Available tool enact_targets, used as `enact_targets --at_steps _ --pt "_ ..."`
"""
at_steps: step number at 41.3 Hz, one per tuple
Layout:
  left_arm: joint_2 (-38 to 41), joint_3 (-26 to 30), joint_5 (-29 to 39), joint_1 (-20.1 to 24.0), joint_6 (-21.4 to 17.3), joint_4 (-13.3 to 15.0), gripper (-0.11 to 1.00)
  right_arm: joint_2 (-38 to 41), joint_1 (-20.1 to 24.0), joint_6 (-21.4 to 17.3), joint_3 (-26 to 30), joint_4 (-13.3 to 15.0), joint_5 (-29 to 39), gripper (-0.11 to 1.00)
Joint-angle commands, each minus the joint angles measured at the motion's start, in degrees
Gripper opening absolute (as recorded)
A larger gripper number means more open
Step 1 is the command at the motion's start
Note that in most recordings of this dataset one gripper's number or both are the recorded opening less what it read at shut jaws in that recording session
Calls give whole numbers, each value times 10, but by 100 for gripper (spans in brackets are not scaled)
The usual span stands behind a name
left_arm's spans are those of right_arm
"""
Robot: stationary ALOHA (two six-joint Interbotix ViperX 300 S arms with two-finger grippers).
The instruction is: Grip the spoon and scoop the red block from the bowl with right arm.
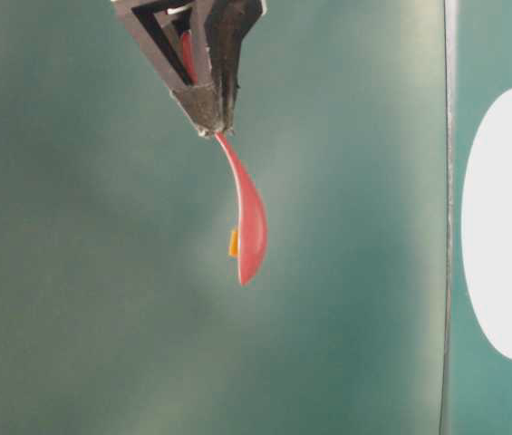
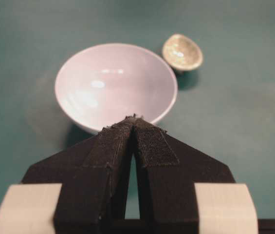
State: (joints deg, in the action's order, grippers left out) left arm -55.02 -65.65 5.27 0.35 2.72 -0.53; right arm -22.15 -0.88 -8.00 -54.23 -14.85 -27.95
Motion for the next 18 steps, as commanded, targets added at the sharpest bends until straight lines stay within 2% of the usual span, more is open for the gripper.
enact_targets --at_steps 1,18 --pt "5 11 -2 0 0 -3 0 -10 2 -5 12 -2 -3 24" --pt "5 4 -3 0 0 -3 0 -11 2 -9 14 -2 0 24"
